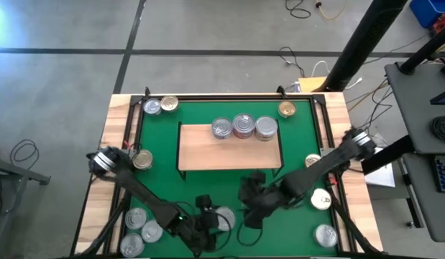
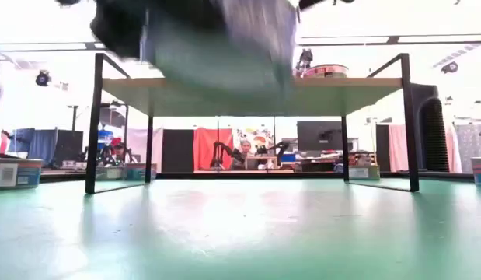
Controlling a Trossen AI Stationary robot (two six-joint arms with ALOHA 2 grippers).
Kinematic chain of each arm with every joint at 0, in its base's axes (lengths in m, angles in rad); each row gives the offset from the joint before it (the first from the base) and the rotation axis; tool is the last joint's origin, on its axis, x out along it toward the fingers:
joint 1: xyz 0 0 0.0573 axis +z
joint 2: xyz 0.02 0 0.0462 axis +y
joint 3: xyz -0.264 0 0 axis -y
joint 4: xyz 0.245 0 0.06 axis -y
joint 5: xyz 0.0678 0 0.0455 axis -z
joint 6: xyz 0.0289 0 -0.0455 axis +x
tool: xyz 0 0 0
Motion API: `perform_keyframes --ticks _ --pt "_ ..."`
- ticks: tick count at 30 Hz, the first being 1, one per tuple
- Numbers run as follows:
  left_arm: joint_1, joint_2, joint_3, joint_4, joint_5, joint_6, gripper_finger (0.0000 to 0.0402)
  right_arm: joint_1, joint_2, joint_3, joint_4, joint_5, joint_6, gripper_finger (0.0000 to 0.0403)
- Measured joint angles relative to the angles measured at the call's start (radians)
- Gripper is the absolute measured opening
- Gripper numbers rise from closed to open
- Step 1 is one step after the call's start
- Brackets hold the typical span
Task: Stack canned seafood by type on shelf
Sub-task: Stack the blue tuna can on top of the blue tuna can on the shelf
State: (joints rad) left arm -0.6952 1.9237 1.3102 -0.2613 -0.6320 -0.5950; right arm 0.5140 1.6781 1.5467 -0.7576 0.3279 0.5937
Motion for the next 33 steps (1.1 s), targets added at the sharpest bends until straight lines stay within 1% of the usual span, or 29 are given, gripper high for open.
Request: perform_keyframes --ticks 6,12,16,20,23,28,31,33 --pt "0.023 -0.194 -0.004 -0.066 -0.006 0.103 0.037 -0.022 -0.138 0.0 0.132 0.031 -0.029 0.0316" --pt "0.128 -0.361 -0.012 -0.214 0.001 0.25 0.037 -0.091 -0.21 -0.001 0.203 0.043 -0.118 0.0315" --pt "0.228 -0.453 -0.022 -0.284 0.075 0.39 0.0369 -0.135 -0.239 -0.001 0.267 0.04 -0.198 0.0315" --pt "0.375 -0.514 -0.031 -0.281 0.216 0.549 0.0369 -0.203 -0.243 -0.001 0.276 0.039 -0.273 0.031" --pt "0.492 -0.537 -0.034 -0.288 0.335 0.676 0.0369 -0.261 -0.241 -0.003 0.27 0.04 -0.289 0.0301" --pt "0.695 -0.6 -0.034 -0.273 0.617 0.848 0.0369 -0.343 -0.239 -0.003 0.269 0.036 -0.342 0.0285" --pt "0.833 -0.617 -0.035 -0.273 0.797 0.909 0.0369 -0.392 -0.239 -0.003 0.27 0.031 -0.37 0.0276" --pt "0.913 -0.615 -0.037 -0.274 0.882 0.937 0.0369 -0.426 -0.235 -0.003 0.271 0.031 -0.376 0.027"
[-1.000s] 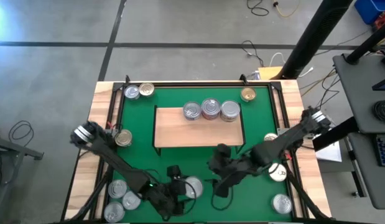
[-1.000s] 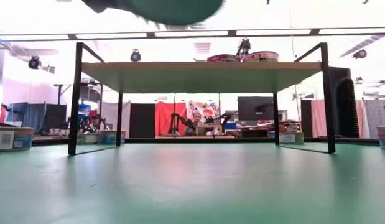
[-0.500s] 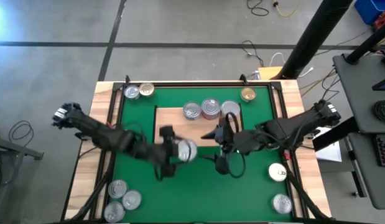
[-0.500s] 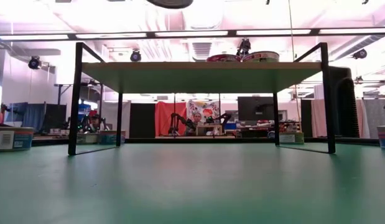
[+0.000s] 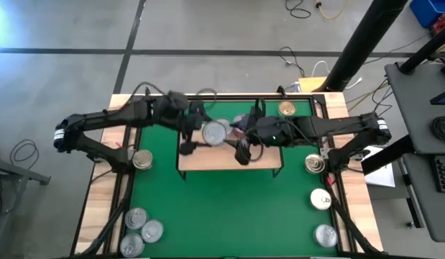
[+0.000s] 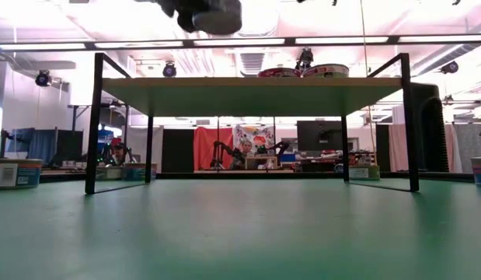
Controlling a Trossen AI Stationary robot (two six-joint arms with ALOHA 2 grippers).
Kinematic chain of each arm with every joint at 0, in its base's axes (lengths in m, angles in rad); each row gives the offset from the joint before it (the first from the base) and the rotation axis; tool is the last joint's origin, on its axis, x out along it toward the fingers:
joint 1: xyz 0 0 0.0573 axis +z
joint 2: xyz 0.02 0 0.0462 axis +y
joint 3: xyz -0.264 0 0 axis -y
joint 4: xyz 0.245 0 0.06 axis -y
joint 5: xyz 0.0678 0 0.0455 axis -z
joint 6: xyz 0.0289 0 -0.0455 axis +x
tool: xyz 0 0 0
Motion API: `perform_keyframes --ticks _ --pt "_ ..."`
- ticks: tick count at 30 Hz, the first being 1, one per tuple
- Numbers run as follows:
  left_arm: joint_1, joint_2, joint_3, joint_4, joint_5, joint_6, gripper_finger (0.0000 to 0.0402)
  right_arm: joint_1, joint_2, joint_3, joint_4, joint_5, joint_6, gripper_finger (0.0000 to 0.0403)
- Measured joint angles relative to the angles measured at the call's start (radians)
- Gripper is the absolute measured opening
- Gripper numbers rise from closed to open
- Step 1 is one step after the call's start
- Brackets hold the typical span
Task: Stack canned seafood by type on shelf
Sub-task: Stack the blue tuna can on top of the blue tuna can on the shelf
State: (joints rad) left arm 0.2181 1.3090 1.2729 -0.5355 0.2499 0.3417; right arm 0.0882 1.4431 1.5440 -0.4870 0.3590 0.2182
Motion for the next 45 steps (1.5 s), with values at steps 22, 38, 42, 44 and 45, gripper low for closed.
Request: perform_keyframes --ticks 22,38,42,44,45 --pt "0.266 0.206 0.002 0.015 0.291 0.327 0.0369 -0.119 0.12 0.0 0.131 -0.034 -0.028 0.0239" --pt "0.282 0.281 0.002 0.08 0.313 0.285 0.0386 -0.196 0.213 0.022 0.067 0.053 -0.032 0.0239" --pt "0.281 0.289 0.002 0.084 0.313 0.233 0.0396 -0.206 0.212 0.02 0.044 0.054 -0.002 0.0239" --pt "0.28 0.294 0.002 0.087 0.314 0.217 0.0396 -0.207 0.212 0.02 0.035 0.052 -0.002 0.0243" --pt "0.28 0.295 0.002 0.088 0.313 0.213 0.0396 -0.207 0.212 0.02 0.03 0.051 -0.003 0.0245"
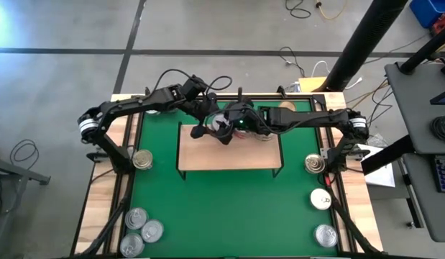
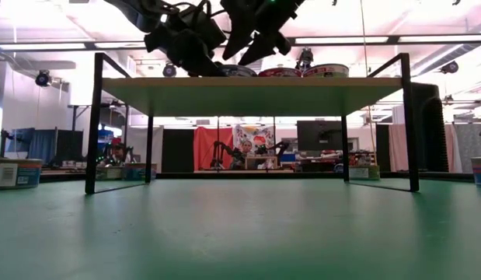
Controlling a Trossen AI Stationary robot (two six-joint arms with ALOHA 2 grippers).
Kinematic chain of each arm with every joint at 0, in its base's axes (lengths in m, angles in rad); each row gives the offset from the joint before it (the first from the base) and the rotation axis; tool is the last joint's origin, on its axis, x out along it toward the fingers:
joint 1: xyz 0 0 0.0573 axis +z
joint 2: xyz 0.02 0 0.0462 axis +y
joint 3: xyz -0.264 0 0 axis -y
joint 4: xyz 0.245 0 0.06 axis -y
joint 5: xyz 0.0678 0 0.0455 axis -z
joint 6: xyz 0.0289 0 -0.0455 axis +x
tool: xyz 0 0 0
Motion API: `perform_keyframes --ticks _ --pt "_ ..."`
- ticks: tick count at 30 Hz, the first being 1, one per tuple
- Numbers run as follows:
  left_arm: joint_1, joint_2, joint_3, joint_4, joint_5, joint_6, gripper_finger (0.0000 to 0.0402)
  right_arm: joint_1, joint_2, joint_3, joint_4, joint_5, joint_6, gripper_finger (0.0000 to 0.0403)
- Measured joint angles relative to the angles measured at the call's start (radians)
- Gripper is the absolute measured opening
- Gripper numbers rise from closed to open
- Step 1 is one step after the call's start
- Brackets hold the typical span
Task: Stack canned seafood by type on shelf
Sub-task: Stack the blue tuna can on top of the blue tuna can on the shelf
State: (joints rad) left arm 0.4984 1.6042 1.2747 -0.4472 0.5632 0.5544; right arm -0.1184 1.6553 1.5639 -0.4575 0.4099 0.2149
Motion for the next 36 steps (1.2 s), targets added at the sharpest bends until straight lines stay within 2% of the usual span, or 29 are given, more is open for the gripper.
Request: perform_keyframes --ticks 9,19,26,31,36 --pt "0.0 0.002 0.0 0.001 -0.003 -0.017 0.0399 0.0 0.025 -0.013 -0.03 -0.025 0.015 0.026" --pt "0.0 0.003 0.0 0.006 -0.008 -0.046 0.0399 0.003 0.035 -0.013 -0.089 -0.024 0.018 0.0246" --pt "0.0 -0.001 0.0 -0.003 -0.007 -0.118 0.04 0.005 0.046 -0.011 -0.105 -0.019 0.024 0.0251" --pt "0.0 -0.025 0.002 -0.067 -0.033 -0.097 0.04 0.009 0.047 -0.012 -0.106 -0.018 0.024 0.0256" --pt "0.0 -0.046 0.054 -0.254 -0.051 -0.066 0.04 0.02 0.047 -0.013 -0.105 -0.006 0.024 0.0249"
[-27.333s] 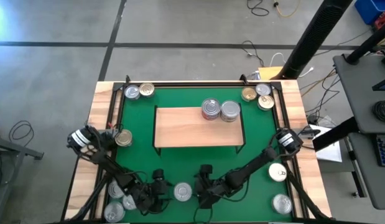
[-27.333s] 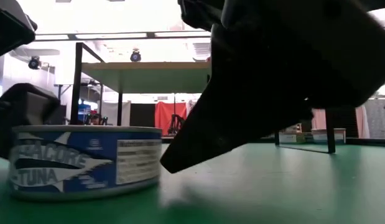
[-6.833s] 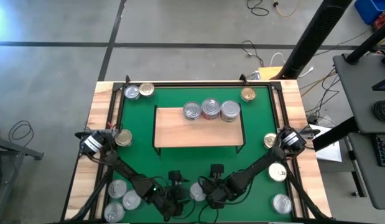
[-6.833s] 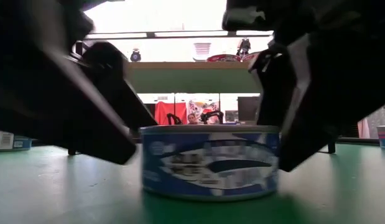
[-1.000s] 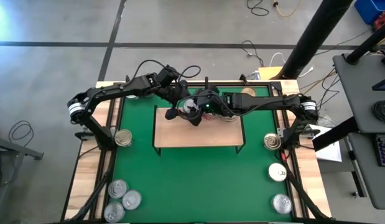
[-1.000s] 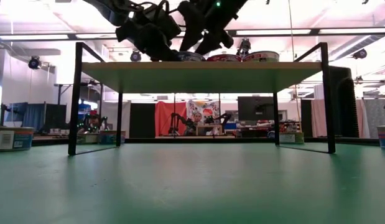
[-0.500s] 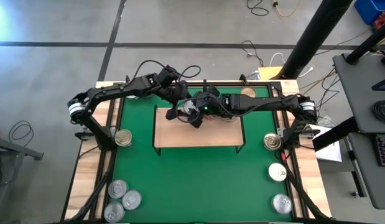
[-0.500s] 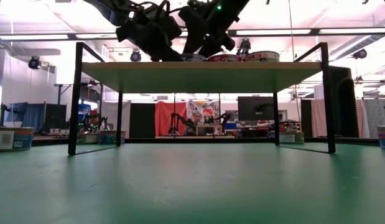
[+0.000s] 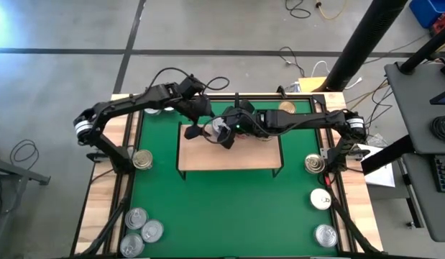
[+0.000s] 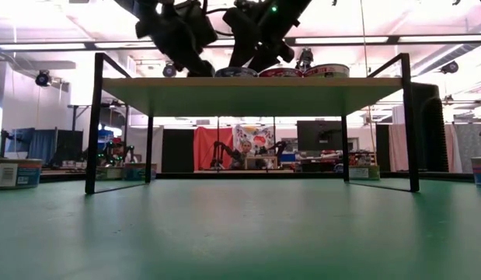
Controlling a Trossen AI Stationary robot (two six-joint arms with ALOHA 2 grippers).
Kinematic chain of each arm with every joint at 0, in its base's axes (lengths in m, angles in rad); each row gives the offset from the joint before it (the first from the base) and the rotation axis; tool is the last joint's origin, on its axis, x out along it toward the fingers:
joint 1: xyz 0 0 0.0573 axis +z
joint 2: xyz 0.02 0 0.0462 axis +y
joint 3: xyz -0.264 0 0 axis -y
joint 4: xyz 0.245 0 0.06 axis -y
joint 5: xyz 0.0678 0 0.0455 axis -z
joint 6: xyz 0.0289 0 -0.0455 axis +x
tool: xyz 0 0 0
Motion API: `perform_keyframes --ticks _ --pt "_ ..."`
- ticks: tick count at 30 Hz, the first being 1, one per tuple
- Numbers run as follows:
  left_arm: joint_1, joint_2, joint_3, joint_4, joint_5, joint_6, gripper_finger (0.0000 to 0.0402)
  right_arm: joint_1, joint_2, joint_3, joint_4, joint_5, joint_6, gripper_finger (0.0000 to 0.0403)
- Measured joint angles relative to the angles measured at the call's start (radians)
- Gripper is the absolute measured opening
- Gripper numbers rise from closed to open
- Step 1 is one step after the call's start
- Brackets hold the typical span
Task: Stack canned seafood by type on shelf
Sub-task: Stack the blue tuna can on top of the blue tuna can on the shelf
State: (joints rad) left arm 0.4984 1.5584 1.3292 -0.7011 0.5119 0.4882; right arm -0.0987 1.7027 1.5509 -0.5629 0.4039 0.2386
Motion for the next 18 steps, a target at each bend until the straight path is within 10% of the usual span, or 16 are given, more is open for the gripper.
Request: perform_keyframes --ticks 18 --pt "-0.137 -0.154 0.031 -0.139 -0.056 -0.177 0.0372 0.026 -0.052 -0.003 0.038 0.089 -0.005 0.0279"
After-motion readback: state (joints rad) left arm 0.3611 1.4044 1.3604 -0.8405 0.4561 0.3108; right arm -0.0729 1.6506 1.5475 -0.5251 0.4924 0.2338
